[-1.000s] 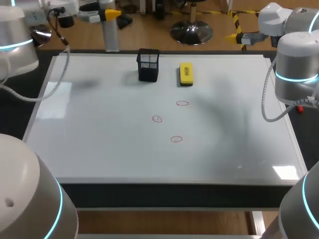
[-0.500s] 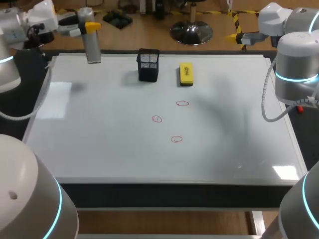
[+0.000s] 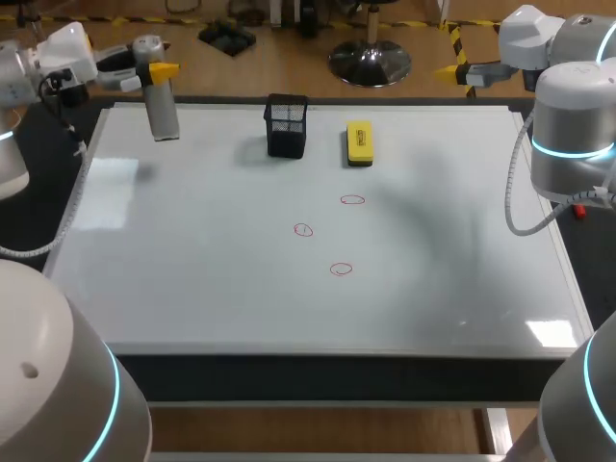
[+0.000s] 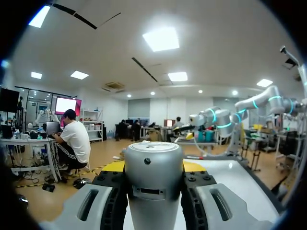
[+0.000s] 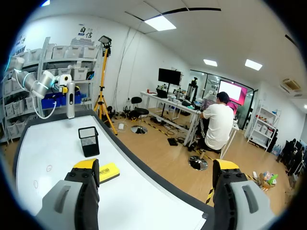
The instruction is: Pick up the inspection probe, press it on each red-marked spot on the whiteboard one by one, put down the probe, pick up the eraser, and wipe off all the red marks.
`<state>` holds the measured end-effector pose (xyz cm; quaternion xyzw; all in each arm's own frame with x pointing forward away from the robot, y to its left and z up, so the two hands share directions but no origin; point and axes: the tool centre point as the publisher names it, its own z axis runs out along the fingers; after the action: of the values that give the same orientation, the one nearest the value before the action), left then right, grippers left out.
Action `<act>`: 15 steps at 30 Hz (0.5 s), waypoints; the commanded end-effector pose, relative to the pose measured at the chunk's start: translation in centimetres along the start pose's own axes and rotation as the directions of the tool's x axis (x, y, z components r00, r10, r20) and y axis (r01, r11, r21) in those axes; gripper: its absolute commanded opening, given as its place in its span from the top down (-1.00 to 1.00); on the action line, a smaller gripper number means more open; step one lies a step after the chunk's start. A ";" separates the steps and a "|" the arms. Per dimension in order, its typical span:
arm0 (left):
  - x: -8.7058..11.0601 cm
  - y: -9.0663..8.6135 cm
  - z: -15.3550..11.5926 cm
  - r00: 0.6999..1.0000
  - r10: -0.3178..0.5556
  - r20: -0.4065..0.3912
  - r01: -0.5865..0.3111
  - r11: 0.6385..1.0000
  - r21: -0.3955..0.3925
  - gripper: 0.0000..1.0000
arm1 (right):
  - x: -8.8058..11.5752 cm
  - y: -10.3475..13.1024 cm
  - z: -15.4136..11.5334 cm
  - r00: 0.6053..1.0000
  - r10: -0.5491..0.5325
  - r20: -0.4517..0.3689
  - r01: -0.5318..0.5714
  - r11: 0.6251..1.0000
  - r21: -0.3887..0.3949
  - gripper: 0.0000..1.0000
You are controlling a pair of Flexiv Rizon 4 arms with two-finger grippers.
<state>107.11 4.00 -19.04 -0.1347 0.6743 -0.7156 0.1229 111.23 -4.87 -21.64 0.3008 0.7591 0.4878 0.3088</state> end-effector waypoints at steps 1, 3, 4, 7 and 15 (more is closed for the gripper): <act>0.3 -0.2 0.0 1.000 0.001 0.008 -0.001 1.000 -0.003 1.00 | 0.0 0.0 0.0 1.000 0.000 -0.001 0.000 1.000 0.002 -1.00; 0.3 -0.2 0.0 1.000 0.001 0.008 -0.001 1.000 -0.003 1.00 | 0.0 0.0 0.0 1.000 0.000 -0.001 0.000 1.000 0.002 -1.00; 0.3 -0.2 0.0 1.000 0.001 0.008 -0.001 1.000 -0.003 1.00 | 0.0 0.0 0.0 1.000 0.000 -0.001 0.000 1.000 0.002 -1.00; 0.3 -0.2 0.0 1.000 0.001 0.008 -0.001 1.000 -0.003 1.00 | 0.0 0.0 0.0 1.000 0.000 -0.001 0.000 1.000 0.002 -1.00; 0.3 -0.2 0.0 1.000 0.001 0.008 -0.001 1.000 -0.003 1.00 | 0.2 -0.4 1.3 0.994 -0.024 -0.106 0.028 0.999 0.033 -1.00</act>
<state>106.97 3.99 -18.94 -0.1365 0.6747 -0.7146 0.1244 111.05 -4.30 -21.87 0.2930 0.7628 0.4899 0.3038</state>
